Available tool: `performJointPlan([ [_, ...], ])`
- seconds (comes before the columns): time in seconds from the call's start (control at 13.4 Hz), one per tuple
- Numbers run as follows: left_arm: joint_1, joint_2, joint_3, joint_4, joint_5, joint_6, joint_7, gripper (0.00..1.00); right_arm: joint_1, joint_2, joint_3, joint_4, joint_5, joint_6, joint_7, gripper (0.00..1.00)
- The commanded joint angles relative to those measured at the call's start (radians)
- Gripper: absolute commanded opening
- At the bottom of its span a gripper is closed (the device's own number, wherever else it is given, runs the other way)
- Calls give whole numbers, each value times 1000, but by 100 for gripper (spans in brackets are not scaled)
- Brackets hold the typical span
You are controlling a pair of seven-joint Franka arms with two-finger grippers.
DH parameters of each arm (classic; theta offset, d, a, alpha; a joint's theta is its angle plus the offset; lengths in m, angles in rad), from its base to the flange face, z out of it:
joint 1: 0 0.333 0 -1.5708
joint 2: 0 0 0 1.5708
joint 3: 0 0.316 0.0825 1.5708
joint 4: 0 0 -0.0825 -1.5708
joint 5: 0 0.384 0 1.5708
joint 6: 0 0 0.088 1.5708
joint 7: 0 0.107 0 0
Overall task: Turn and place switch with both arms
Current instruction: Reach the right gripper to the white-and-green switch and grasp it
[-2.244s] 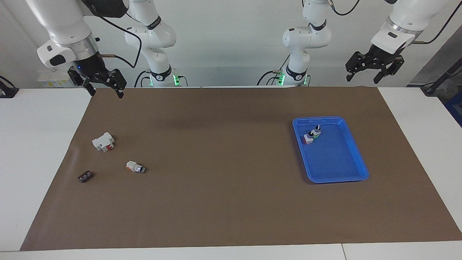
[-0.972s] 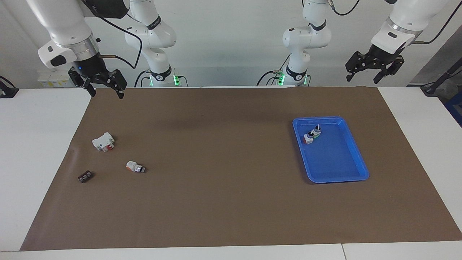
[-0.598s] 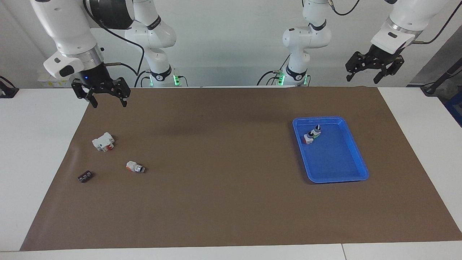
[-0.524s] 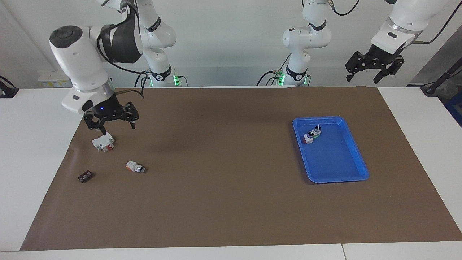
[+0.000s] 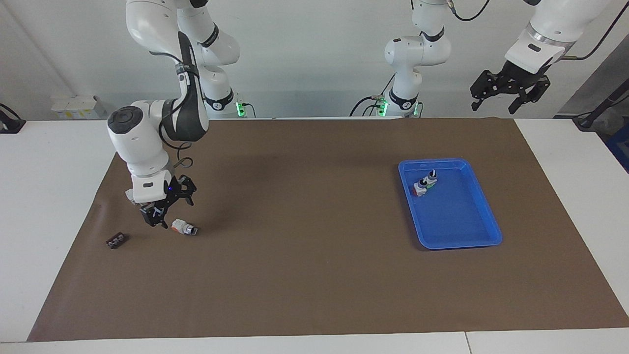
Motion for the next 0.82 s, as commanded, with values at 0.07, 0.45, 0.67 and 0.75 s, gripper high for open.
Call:
performJointPlan([
  [0.07,0,-21,2,-24,7,7,-10,100,-33,1,8,-48,63,40,-75,99],
  [0.45,0,-21,2,-24,7,5,-8,100,-30,3,8,-51,72,61,-70,99],
  [0.67,0,-21,2,-24,7,5,-10,100,-32,18,8,-43,72,84,-79,99],
  [0.75,0,-21,2,-24,7,5,-8,100,-30,30,8,-48,72,116,-81,99],
])
